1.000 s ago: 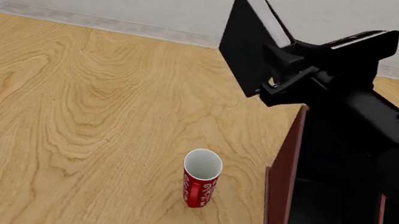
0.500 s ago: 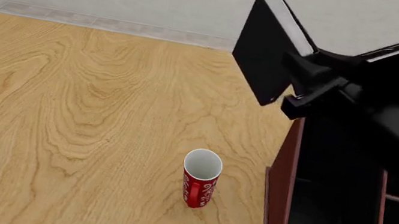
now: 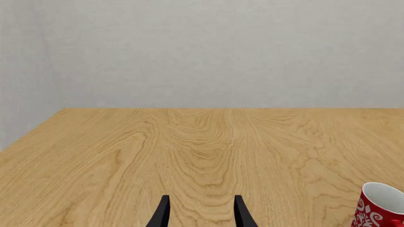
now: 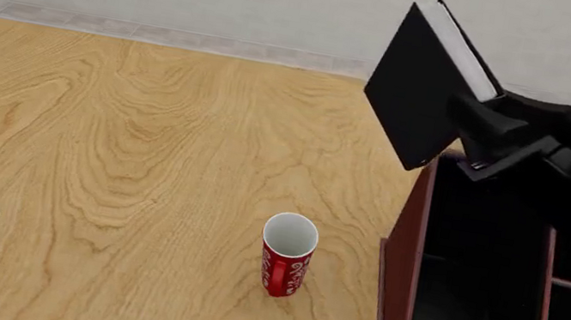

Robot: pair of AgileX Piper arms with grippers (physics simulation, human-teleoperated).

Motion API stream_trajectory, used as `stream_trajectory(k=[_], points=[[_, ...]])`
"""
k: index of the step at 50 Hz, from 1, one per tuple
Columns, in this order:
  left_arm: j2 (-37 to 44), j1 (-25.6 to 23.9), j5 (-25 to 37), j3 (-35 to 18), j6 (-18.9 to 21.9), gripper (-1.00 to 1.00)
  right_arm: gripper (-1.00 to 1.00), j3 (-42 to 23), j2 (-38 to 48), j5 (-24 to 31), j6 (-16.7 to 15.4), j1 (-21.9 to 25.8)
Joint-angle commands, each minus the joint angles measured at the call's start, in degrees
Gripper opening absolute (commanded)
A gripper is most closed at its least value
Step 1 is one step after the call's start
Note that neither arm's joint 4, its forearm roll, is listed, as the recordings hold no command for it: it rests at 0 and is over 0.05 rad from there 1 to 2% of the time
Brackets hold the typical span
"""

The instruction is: Pick up the book and place it in the left compartment of the caddy.

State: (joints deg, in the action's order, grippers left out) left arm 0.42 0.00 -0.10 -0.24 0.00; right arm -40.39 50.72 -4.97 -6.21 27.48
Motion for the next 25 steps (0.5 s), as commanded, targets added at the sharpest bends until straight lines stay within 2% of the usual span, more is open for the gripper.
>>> stream_trajectory(k=[1, 25], points=[[0.0, 0.0, 0.0, 0.0, 0.0, 1.0, -1.0, 1.3, -5.5, 3.5, 1.8, -2.0], [0.0, 0.0, 0.0, 0.0, 0.0, 1.0, -1.0, 5.7, -14.4, 10.1, 2.8, -7.9]])
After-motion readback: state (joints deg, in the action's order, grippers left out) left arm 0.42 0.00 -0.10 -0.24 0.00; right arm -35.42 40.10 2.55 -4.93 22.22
